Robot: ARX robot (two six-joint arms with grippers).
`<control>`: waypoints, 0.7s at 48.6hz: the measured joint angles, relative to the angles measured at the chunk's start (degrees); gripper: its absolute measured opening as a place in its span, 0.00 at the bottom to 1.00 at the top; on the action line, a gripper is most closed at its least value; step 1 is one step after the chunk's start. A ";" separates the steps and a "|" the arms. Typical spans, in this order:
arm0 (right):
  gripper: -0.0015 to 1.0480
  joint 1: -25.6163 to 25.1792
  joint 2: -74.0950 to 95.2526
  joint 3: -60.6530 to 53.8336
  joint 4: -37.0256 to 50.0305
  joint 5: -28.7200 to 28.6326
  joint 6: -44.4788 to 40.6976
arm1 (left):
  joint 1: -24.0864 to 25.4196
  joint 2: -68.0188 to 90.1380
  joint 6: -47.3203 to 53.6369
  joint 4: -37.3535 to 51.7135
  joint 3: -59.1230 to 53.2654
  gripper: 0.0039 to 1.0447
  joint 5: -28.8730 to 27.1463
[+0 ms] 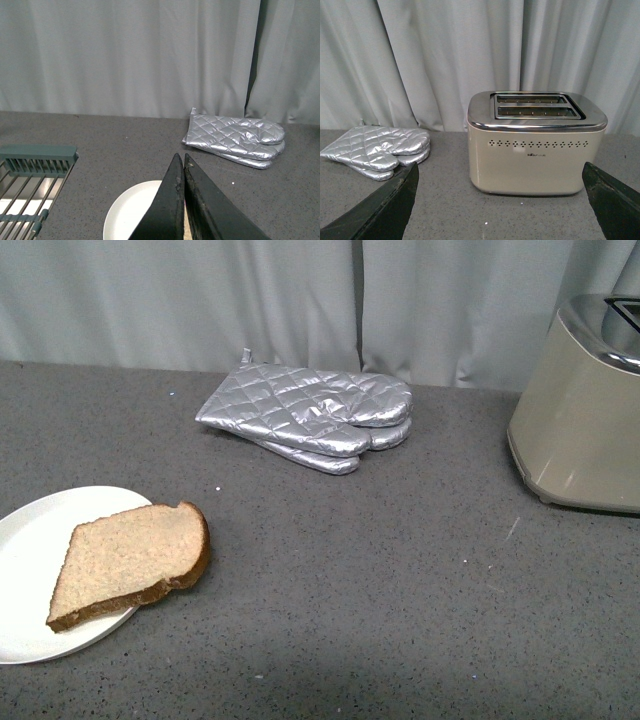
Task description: Put bread into toaster
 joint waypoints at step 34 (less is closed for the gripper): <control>0.91 0.02 0.00 0.00 0.00 0.00 0.00 | 0.00 0.00 0.02 0.00 0.00 0.03 0.00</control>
